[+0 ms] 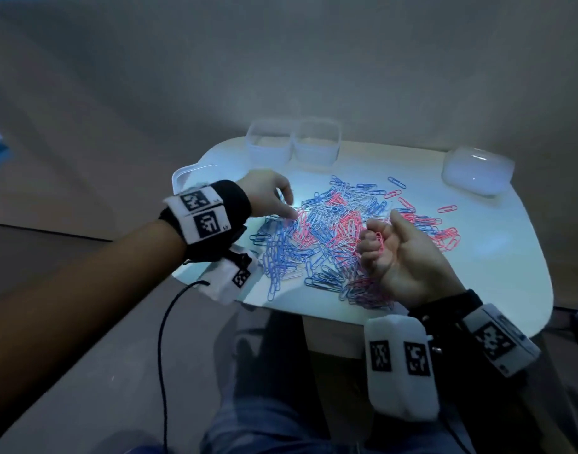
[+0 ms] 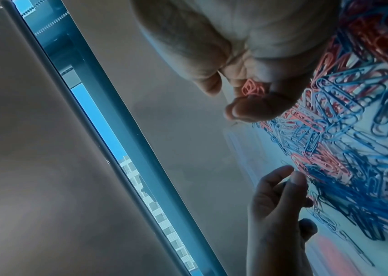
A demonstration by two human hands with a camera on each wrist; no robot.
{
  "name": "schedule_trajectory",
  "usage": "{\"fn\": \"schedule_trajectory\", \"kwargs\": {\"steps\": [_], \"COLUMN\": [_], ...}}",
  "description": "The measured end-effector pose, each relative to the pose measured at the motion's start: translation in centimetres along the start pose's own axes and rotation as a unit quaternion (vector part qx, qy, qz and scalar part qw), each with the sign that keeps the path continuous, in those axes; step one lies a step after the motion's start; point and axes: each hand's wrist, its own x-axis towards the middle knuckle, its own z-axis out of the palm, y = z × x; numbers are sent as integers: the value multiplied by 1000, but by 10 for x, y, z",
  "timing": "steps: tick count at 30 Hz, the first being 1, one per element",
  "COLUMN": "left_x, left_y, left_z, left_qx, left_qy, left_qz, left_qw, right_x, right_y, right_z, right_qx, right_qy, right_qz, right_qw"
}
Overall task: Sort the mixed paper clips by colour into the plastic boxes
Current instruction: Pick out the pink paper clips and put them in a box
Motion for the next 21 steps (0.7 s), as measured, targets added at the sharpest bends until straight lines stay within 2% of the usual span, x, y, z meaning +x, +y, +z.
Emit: {"fn": "schedule_trajectory", "kwargs": {"steps": [2, 5, 10, 12, 15, 21], "left_x": [4, 10, 11, 12, 12, 7], "left_y": [1, 1, 0, -3, -7, -9], "left_z": [7, 10, 12, 11, 4, -7], "left_qx": [49, 83, 81, 47, -74, -245], "left_qy": [-28, -14, 1, 8, -3, -56], "left_qz": [19, 39, 28, 19, -8, -46], "left_qw": [998, 996, 996, 999, 997, 967], "right_x": [0, 3, 13, 14, 14, 13], "right_y": [0, -2, -8, -7, -5, -1], "right_z": [1, 5, 10, 10, 9, 16], "right_qx": [-8, -15, -7, -8, -20, -9], "right_qy": [0, 4, 9, 12, 25, 23], "right_qz": [0, -6, -12, -14, -18, -11], "right_qw": [1000, 1000, 1000, 1000, 999, 1000]}}
